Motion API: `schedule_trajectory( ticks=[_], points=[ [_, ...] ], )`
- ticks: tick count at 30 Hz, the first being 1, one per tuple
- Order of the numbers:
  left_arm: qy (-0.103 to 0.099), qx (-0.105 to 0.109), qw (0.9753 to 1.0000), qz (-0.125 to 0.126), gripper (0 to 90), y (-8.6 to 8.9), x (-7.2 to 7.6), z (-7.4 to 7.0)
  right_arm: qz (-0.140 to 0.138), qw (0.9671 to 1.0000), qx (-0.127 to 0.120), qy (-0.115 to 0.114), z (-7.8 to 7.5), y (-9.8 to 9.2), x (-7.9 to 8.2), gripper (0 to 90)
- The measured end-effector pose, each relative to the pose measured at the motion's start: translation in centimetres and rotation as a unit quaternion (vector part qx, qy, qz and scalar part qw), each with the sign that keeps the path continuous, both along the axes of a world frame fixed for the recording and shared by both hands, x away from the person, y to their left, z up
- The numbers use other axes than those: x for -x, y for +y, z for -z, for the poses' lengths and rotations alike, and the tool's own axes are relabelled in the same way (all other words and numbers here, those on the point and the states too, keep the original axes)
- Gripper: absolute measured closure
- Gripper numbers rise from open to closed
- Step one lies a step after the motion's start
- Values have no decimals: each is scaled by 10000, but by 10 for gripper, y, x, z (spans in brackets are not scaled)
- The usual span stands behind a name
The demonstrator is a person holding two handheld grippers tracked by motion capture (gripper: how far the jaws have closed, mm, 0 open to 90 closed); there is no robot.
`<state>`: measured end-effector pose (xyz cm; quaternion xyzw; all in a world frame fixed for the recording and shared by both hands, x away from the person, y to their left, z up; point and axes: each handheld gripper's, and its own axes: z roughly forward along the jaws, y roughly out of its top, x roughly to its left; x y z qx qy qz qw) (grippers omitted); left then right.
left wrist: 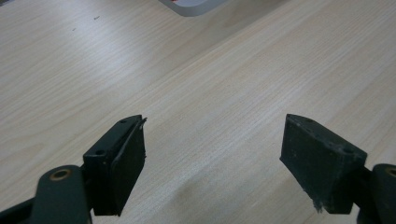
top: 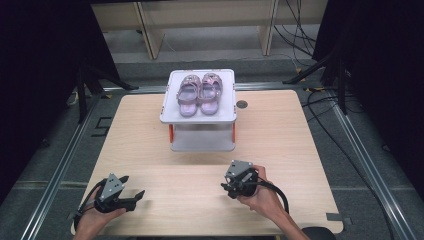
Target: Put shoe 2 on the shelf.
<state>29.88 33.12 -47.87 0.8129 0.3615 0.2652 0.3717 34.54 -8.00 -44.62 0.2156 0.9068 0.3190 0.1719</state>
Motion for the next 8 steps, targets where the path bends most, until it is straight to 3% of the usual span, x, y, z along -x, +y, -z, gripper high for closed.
schedule_trajectory(
  ticks=[8],
  points=[
    [18,-84,10000,48,216,1,-1,-1,96,9999,-43,0,4,-4,2,413]
  ],
)
